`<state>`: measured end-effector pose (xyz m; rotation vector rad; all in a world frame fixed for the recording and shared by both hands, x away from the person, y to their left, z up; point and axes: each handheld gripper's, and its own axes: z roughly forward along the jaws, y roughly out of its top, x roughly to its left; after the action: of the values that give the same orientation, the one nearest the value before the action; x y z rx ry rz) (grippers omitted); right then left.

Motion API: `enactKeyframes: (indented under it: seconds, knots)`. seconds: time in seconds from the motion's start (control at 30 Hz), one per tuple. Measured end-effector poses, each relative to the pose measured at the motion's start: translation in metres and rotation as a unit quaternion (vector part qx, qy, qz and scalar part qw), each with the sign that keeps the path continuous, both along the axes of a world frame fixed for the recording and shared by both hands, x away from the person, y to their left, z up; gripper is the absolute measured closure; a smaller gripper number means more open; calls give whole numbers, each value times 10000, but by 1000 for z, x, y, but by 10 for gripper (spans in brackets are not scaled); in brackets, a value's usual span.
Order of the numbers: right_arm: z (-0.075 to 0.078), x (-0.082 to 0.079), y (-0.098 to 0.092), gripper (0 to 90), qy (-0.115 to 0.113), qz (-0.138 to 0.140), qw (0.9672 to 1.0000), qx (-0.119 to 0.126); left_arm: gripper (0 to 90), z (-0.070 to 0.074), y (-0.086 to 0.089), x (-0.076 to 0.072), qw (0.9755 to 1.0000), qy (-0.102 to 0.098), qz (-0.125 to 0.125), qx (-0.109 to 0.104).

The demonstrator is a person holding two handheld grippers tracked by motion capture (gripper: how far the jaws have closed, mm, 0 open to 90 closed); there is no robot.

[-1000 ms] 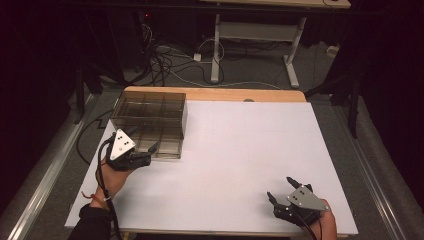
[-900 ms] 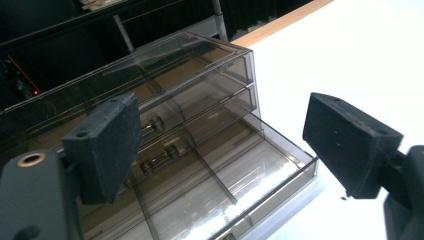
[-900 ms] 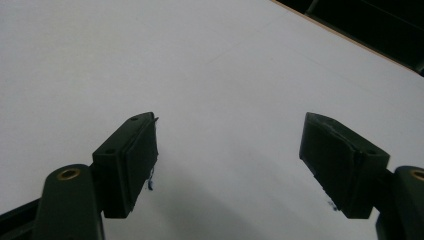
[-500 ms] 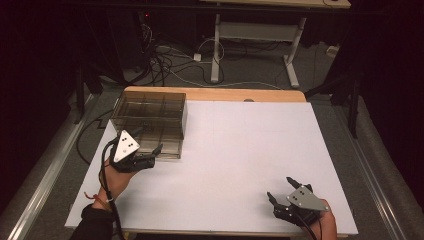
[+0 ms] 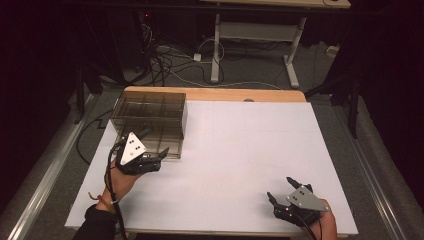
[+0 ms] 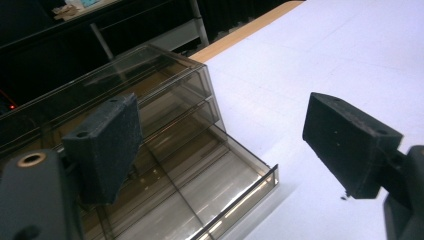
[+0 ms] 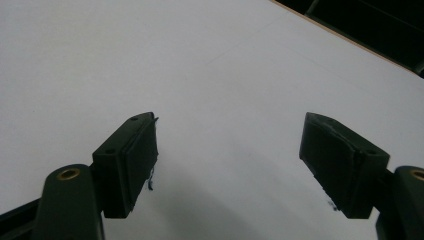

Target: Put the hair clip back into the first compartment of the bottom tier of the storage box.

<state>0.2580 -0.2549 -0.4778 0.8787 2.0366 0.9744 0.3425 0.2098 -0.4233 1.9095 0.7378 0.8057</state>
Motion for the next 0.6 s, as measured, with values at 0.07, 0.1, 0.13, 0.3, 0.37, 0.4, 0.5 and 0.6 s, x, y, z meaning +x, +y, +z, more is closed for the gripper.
enactKeyframes:
  seconds: [0.07,0.1,0.13,0.3,0.37,0.4,0.5,0.6]
  knots:
    - [0,0,0,234,4,0,10000,0,151,0,-2,-1,10000,-5,-38,13]
    - [0,0,0,234,3,1,10000,1,151,0,-3,-1,10000,-7,-56,17]
    - [0,0,0,234,-1,4,10000,1,151,0,-4,-2,10000,-5,-76,24]
    - [0,0,0,235,-6,8,10000,-1,151,1,-10,-4,9998,-16,-187,68]
    - [0,0,0,234,3,-3,10000,1,151,1,-12,-5,9997,-40,-219,68]
    - [0,0,0,234,12,-7,10000,6,151,1,-12,-6,9997,-56,-243,64]
    - [0,0,0,234,-3,3,10000,-3,152,2,-15,-9,9995,-93,-306,74]
    - [0,0,0,234,1,9,10000,-8,152,3,-18,-11,9992,-102,-365,88]
